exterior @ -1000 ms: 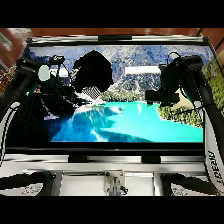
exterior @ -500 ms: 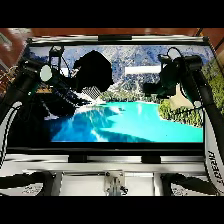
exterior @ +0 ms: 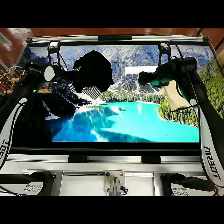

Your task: Fold the shirts.

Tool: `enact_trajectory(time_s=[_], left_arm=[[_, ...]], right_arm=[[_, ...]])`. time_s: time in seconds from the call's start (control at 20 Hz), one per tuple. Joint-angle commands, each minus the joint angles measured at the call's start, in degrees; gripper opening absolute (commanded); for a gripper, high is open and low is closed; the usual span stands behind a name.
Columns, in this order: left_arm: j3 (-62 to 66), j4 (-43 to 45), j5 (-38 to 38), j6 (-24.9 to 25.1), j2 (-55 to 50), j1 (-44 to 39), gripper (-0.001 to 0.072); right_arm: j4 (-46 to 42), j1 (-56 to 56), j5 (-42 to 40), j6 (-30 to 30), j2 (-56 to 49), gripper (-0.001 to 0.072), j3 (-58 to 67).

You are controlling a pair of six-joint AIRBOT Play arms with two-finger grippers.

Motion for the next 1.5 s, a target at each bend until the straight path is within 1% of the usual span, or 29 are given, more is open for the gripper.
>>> enact_trajectory(time_s=[0.0, 0.1, 0.2, 0.25, 0.3, 0.45, 0.55, 0.65, 0.7, 0.75, 0.8, 0.85, 0.9, 1.0, 1.05, 1.1, 1.2, 1.3, 1.35, 1.4, 1.45], left_arm=[[0.0, -3.3, 2.8, -3.2, -3.8, 1.6, 0.072], [0.1, -8.3, 5.0, -0.6, -7.0, 2.8, 0.072], [0.1, -15.6, 7.9, 2.6, -10.6, 4.3, 0.072], [0.1, -17.5, 9.7, 2.7, -12.0, 4.9, 0.072], [0.1, -17.9, 12.0, 2.8, -13.1, 5.3, 0.072], [0.1, -17.9, 17.3, 7.2, -15.2, 6.1, 0.072], [0.1, -18.4, 17.9, 7.3, -16.4, 5.9, 0.072], [0.1, -21.7, 17.9, 7.3, -17.9, 5.6, 0.0714], [0.1, -24.2, 17.9, 7.3, -18.1, 5.5, 0.0655], [0.1, -26.9, 17.8, 9.2, -17.8, 5.5, 0.0504], [0.2, -29.2, 17.4, 12.9, -17.2, 5.5, 0.0316], [0.6, -30.4, 15.9, 17.0, -16.2, 5.5, 0.0078], [1.8, -30.3, 13.0, 20.6, -15.2, 5.5, 0.0054], [4.8, -30.2, 4.4, 29.3, -11.9, 5.6, 0.0052], [5.8, -29.6, -0.2, 32.3, -9.4, 5.5, 0.0052], [5.8, -28.1, -4.0, 32.7, -6.4, 5.2, 0.0052], [5.2, -22.6, -12.6, 32.1, 0.1, 4.1, 0.0052], [1.1, -17.6, -18.7, 28.9, 6.1, 2.2, 0.0051], [-3.9, -17.2, -19.7, 26.5, 9.9, 1.1, 0.0051], [-10.9, -17.2, -18.6, 23.7, 14.1, -0.3, 0.0051], [-18.2, -17.2, -16.4, 20.6, 18.2, -1.7, 0.0051]], right_arm=[[4.2, 0.1, 1.6, 0.0, -2.5, 0.0612, 0.0], [7.4, 0.1, 0.5, -0.6, -3.5, 0.0612, 0.0], [10.7, 0.2, -1.3, -1.9, -4.0, 0.0612, 0.0], [11.1, 0.7, -2.4, -2.8, -4.2, 0.0611, 0.0], [11.1, 1.2, -3.6, -4.2, -4.2, 0.0612, 0.0], [11.1, 2.9, -7.6, -6.7, -4.2, 0.0612, 0.0], [11.1, 3.8, -8.7, -7.4, -4.2, 0.0612, 0.0], [11.3, 4.2, -8.7, -7.5, -4.2, 0.0612, 0.0], [11.3, 4.2, -9.3, -7.8, -4.2, 0.0612, 0.0], [11.3, 4.2, -10.3, -8.6, -4.2, 0.0612, 0.0], [11.1, 4.1, -11.5, -9.8, -4.2, 0.0612, 0.0], [10.8, 3.9, -12.5, -10.6, -4.2, 0.0612, 0.0], [10.4, 3.9, -13.6, -10.9, -4.1, 0.0612, 0.0], [9.5, 3.9, -16.1, -11.8, -3.7, 0.0611, 0.0], [9.2, 3.9, -17.3, -12.7, -2.9, 0.0611, 0.0], [8.6, 3.9, -18.1, -12.9, -1.8, 0.0612, 0.0], [7.6, 3.9, -19.1, -13.0, 1.4, 0.0611, 0.0], [8.2, 3.9, -20.5, -12.9, 4.9, 0.0612, 0.0], [9.0, 3.9, -21.0, -12.5, 6.2, 0.0612, 0.0], [10.7, 3.9, -21.4, -11.3, 6.9, 0.0612, 0.0], [14.0, 3.9, -21.6, -11.3, 6.8, 0.0612, -0.2]])
